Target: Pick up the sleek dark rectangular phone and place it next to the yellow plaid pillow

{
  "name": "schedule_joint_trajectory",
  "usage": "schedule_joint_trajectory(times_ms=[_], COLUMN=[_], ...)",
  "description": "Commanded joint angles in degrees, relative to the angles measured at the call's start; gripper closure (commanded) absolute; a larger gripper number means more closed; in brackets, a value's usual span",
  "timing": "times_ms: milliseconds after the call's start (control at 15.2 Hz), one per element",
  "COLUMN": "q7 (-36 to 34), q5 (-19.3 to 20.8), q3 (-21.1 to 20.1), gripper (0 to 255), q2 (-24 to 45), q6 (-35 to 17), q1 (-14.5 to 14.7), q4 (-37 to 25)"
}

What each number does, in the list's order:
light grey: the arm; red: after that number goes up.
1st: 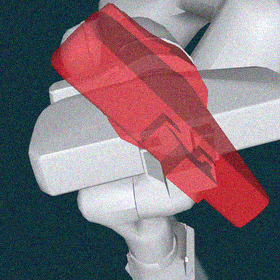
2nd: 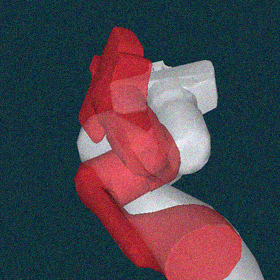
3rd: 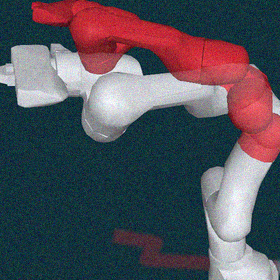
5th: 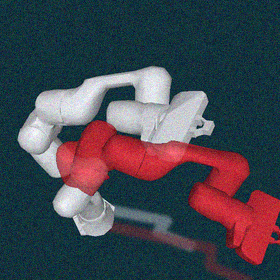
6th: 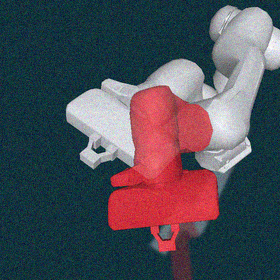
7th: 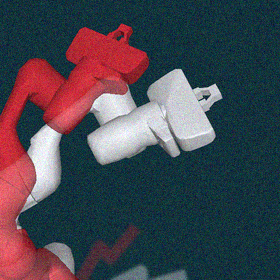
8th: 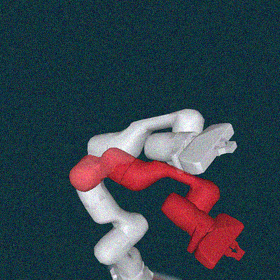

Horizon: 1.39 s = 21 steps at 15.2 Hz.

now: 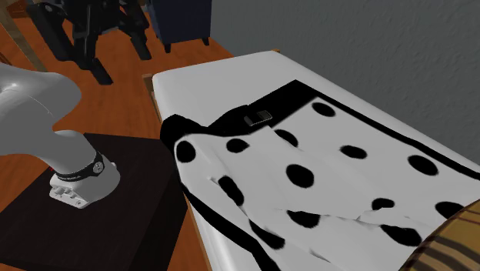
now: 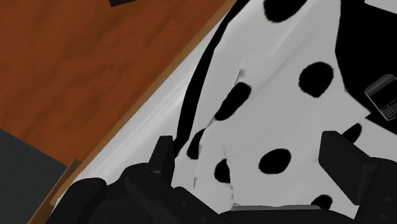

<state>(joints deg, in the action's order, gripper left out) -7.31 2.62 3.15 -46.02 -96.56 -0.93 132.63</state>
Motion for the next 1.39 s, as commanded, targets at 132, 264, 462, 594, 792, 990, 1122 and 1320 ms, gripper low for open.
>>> schedule_joint_trajectory(times_ms=[132, 264, 462, 594, 792, 990, 1122, 1320], q7=[0.9, 1.8, 3.3, 4.2, 5.6, 6.9, 7.7, 8.9], q5=[-0.3, -0.7, -1.1, -1.3, -1.6, -1.7, -1.7, -1.5], q3=[-0.6, -1.2, -2.2, -2.9, -4.0, -5.2, -6.0, -7.4], gripper=[0, 0, 0, 0, 0, 0, 0, 0], q2=[2.8, 5.8, 10.4, 13.6, 18.6, 23.7, 27.1, 32.3], q6=[-2.9, -5.7, -9.7, -12.3, -15.9, -19.3, -21.4, -24.2], q1=[1.3, 2.5, 4.2, 5.3, 7.0, 8.5, 9.4, 10.7], q4=[0.4, 0.6, 0.6, 0.3, -0.5, -1.7, -2.7, -4.4])
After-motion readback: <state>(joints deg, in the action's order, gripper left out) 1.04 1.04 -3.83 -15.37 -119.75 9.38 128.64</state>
